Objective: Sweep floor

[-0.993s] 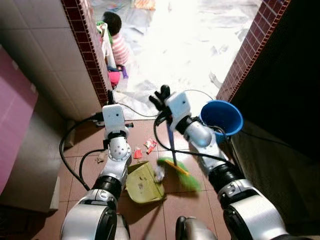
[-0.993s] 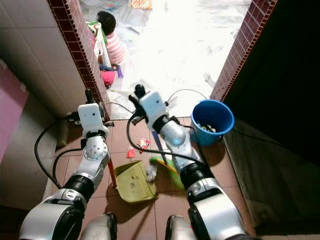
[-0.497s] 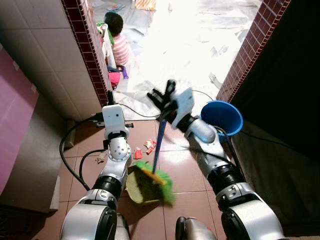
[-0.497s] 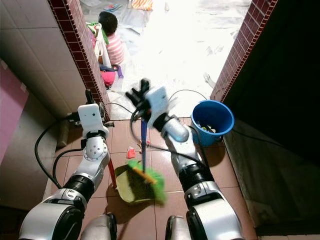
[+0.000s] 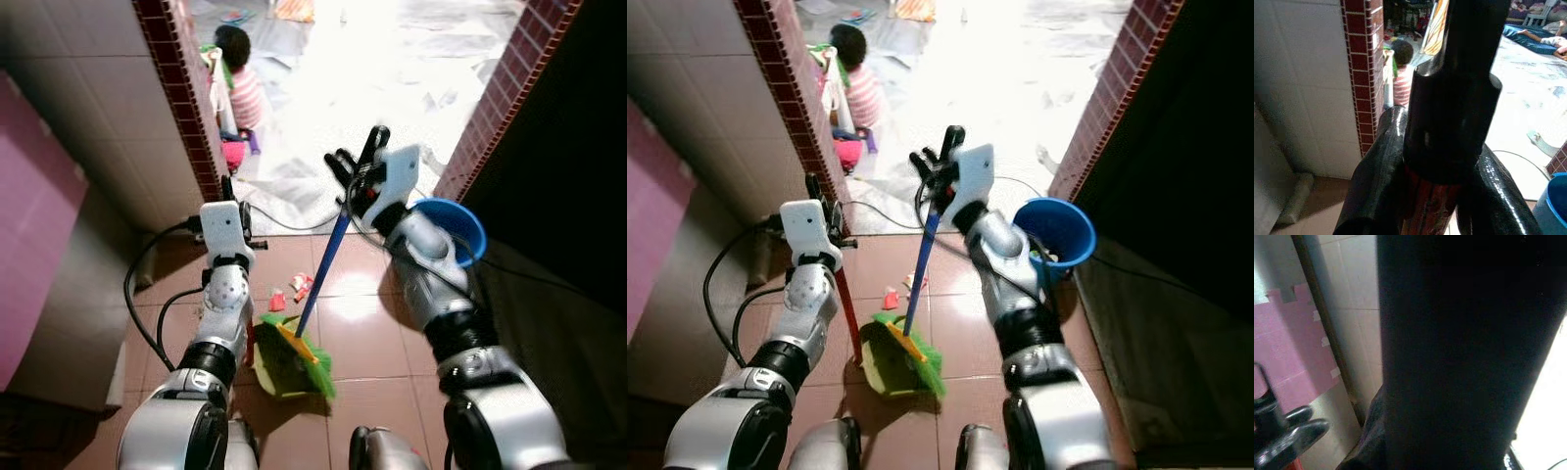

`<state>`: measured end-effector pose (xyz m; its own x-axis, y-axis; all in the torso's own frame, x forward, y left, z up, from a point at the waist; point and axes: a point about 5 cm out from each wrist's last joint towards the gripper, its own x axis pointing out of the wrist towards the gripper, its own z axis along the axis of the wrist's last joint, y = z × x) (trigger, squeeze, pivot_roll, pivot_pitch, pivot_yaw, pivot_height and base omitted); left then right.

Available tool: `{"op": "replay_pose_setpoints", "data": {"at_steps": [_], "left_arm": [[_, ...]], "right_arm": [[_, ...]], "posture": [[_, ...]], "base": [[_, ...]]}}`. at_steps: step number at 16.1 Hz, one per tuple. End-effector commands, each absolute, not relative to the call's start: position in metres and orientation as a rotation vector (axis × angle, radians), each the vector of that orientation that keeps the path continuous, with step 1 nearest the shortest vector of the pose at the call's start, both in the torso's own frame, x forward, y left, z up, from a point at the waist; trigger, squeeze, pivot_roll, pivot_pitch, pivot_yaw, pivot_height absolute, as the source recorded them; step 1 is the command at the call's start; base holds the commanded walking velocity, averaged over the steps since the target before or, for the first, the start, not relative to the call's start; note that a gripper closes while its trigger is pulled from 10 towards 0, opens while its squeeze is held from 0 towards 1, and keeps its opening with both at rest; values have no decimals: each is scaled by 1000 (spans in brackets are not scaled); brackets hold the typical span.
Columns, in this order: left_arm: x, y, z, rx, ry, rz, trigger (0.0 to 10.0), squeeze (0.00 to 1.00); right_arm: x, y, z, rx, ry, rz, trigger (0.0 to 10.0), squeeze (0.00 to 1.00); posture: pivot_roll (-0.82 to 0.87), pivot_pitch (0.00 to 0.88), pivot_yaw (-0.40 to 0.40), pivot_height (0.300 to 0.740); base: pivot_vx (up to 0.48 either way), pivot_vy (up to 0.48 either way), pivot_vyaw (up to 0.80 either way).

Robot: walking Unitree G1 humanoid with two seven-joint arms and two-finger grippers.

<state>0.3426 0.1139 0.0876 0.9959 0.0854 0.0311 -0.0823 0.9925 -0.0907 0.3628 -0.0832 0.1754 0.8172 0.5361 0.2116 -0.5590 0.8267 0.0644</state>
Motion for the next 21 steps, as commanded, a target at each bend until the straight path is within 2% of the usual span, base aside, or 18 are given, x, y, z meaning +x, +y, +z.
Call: {"op": "replay_pose_setpoints", "data": {"at_steps": [1,5,6,7,9,14,16,18,21], "left_arm": [[342,97,87,-246,2,68,10000,0],[340,96,79,-322,64,26,10000,0],[340,92,78,-339,81,12,10000,0],[337,88,77,-326,69,-40,10000,0],[335,90,73,-314,77,-41,10000,0],[336,89,75,-314,77,-76,10000,0],[338,86,83,-288,35,-123,10000,0],[343,91,98,-205,-42,-141,10000,0],[341,106,97,-195,-52,-140,10000,0]], "right_arm": [[371,-86,190,142,-188,573,10000,0],[375,-96,192,112,-134,530,10000,0],[373,-100,191,80,-152,520,10000,0],[362,-98,200,-6,-262,563,10000,0],[359,-97,206,84,-293,498,10000,0],[348,-110,190,157,-295,277,10000,0],[344,-111,206,50,-384,285,10000,0],[344,-123,232,-86,-506,238,10000,0],[349,-136,228,-27,-475,169,10000,0]], "posture": [[-66,137,4,740],[-74,118,19,740],[-72,109,18,740],[-73,96,18,740],[-84,87,20,740],[-92,85,36,740],[-106,82,38,740],[-113,71,38,740],[-97,38,41,740]], "base": [[0,0,0],[0,0,0],[0,0,0],[0,0,0],[0,0,0],[0,0,0],[0,0,0],[0,0,0],[0,0,0]]}}
